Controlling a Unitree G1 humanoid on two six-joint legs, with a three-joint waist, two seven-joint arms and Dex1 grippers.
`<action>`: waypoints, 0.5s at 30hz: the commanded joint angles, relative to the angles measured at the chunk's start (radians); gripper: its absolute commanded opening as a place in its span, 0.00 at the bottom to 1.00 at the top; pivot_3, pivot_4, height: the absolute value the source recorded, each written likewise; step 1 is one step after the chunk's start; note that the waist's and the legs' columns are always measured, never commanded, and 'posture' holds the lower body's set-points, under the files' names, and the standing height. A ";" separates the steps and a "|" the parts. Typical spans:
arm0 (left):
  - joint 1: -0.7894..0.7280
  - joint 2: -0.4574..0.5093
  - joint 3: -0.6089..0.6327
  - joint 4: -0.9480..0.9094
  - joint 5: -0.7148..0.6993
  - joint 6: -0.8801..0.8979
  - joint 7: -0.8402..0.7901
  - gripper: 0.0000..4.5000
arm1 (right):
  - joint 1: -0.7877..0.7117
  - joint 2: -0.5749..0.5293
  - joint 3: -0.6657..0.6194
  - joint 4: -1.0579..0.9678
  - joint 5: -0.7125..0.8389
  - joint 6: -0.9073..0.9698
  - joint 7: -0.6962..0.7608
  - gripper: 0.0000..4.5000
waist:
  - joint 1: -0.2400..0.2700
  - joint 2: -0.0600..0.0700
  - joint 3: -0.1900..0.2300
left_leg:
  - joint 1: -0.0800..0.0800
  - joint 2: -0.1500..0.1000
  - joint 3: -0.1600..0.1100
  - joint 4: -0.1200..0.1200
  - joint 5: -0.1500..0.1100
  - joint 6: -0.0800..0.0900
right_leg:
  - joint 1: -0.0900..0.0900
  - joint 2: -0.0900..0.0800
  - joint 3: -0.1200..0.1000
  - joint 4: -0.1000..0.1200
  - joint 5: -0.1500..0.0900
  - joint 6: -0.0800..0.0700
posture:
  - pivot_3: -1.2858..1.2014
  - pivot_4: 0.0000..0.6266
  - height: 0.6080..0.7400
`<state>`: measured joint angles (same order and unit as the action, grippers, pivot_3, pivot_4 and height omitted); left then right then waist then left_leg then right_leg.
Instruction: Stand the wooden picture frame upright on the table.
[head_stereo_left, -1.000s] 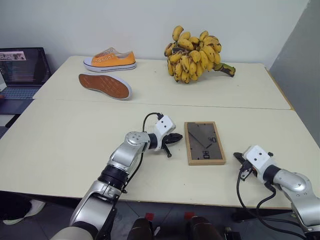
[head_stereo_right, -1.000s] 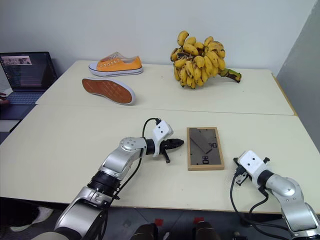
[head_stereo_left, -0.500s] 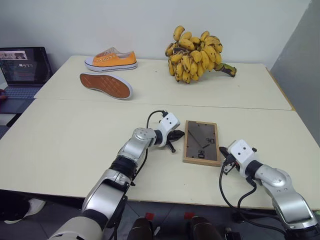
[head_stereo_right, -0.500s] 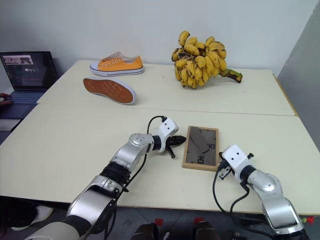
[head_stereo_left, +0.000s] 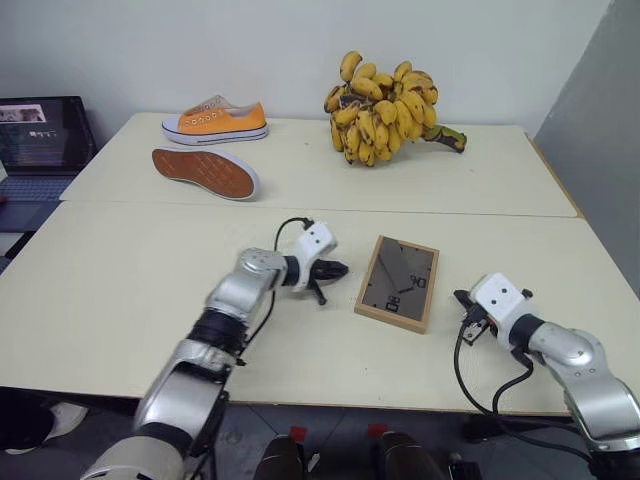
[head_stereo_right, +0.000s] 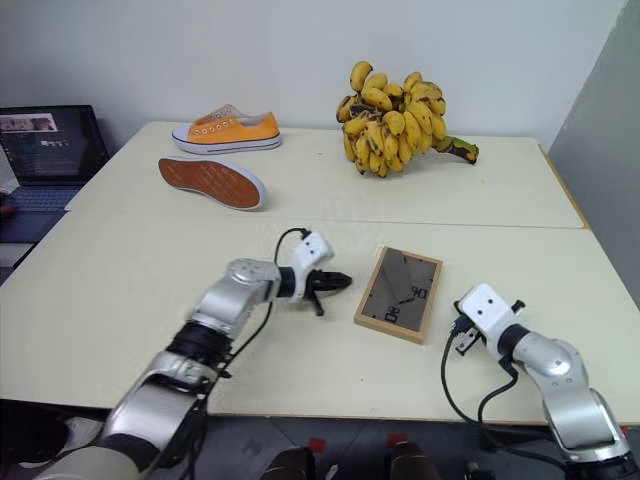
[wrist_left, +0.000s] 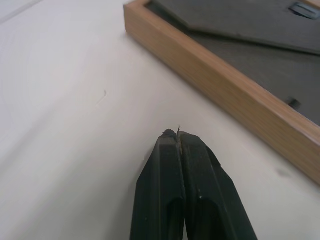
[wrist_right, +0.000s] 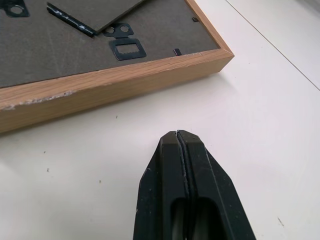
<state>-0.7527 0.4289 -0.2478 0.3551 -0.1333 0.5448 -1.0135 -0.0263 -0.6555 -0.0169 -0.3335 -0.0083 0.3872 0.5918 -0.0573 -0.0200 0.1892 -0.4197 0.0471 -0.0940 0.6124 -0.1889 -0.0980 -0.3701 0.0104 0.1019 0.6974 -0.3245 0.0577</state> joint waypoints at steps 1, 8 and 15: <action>-0.055 0.062 0.068 -0.129 -0.123 0.285 -0.067 0.11 | -0.010 -0.024 -0.026 0.021 0.007 -0.056 0.019 0.00 | 0.001 0.000 0.000 | 0.000 0.000 0.000 0.000 0.000 0.000 | 0.001 0.000 0.000 0.000 0.000 0.000 | 0.52 0.24 1.00; -0.102 0.041 0.138 -0.129 -0.270 0.614 -0.042 0.46 | -0.011 -0.007 -0.007 0.052 -0.007 -0.089 0.007 0.00 | 0.003 0.000 0.000 | 0.000 0.000 -0.001 0.001 0.000 0.000 | 0.001 0.000 -0.001 0.000 -0.001 0.001 | 0.52 0.24 1.00; -0.097 0.037 0.136 -0.156 -0.342 0.734 -0.014 0.79 | -0.001 -0.012 -0.007 0.052 -0.018 -0.108 0.011 0.00 | 0.002 0.000 0.000 | 0.000 0.000 -0.001 0.000 0.000 0.000 | 0.000 0.000 -0.001 0.000 0.000 0.000 | 0.52 0.24 1.00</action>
<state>-0.8394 0.4558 -0.1188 0.2385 -0.4512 1.2668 -1.0317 -0.0249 -0.6587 -0.0142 -0.2650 -0.0187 0.3071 0.6069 -0.0551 -0.0198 0.1890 -0.4195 0.0469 -0.0955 0.6128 -0.1889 -0.0980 -0.3697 0.0103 0.1005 0.6977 -0.3248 0.0577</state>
